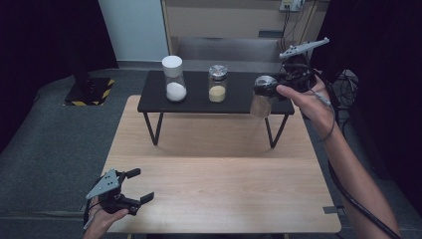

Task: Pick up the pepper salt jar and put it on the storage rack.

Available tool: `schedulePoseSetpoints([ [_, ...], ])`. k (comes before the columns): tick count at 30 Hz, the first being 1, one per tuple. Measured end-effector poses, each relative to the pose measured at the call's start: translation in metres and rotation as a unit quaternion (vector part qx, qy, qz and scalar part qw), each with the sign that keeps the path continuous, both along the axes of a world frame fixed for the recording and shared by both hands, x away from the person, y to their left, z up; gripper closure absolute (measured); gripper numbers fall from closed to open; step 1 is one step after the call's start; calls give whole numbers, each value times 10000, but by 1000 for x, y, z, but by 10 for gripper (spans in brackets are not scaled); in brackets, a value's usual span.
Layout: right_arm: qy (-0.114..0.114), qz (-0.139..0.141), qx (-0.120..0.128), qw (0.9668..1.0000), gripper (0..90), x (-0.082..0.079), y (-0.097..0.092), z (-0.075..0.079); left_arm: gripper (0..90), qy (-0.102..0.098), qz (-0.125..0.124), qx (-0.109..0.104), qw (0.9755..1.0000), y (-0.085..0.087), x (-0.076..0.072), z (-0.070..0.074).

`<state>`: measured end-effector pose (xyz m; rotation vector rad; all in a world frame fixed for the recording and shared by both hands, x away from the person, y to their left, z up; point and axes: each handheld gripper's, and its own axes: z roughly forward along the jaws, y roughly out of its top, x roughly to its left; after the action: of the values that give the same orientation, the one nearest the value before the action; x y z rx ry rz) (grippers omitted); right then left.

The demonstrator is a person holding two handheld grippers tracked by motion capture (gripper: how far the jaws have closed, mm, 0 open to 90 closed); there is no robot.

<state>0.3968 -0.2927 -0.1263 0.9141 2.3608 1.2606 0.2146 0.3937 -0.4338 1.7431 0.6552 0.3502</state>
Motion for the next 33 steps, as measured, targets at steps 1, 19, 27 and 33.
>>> schedulePoseSetpoints([
  [1,-6,-53,14,10000,356,1,0,0,4,0,3,3,10000,0,0,0],
  [19,-133,-888,51,9960,356,22,11,3,5,-3,-4,-14,10000,1,0,0],
  [27,-174,-1184,10,9928,356,31,15,-5,5,-5,-11,-2,10000,0,0,0],
  [33,-144,-1309,72,9913,356,37,12,-11,5,-4,-10,-6,10000,0,0,0],
])
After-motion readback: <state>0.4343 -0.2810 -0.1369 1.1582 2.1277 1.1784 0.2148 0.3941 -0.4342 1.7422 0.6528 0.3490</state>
